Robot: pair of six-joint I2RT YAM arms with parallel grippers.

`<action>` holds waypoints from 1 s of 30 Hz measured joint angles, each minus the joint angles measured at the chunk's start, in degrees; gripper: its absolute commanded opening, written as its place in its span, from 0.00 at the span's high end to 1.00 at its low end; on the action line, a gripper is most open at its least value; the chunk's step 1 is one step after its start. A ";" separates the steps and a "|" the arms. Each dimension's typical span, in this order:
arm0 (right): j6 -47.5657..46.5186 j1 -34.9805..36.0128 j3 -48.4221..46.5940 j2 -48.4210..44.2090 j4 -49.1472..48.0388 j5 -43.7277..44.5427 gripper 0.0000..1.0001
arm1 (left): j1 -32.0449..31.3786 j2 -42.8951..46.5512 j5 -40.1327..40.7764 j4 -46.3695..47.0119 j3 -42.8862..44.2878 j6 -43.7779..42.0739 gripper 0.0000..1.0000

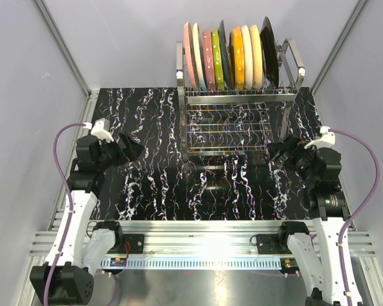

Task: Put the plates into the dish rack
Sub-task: Insert the plate into the dish rack

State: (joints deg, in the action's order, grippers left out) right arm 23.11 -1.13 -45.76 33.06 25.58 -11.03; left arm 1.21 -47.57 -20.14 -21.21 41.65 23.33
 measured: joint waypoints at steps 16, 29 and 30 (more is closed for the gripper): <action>7.28 0.00 2.36 -1.53 6.58 13.57 0.00 | -5.27 5.07 5.84 -3.96 1.36 -3.39 0.01; 10.84 0.00 3.78 -1.97 8.81 18.05 0.00 | -5.20 4.26 6.58 -3.98 1.27 -3.39 0.01; 10.86 0.00 3.80 -1.97 8.81 18.08 0.00 | -5.20 4.52 6.75 -3.98 1.22 -3.39 0.01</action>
State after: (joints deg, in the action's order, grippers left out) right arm 33.98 -1.13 -41.95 31.09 34.39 7.05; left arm -3.99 -43.05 -13.39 -25.19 42.87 19.94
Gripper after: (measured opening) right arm 0.994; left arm 0.988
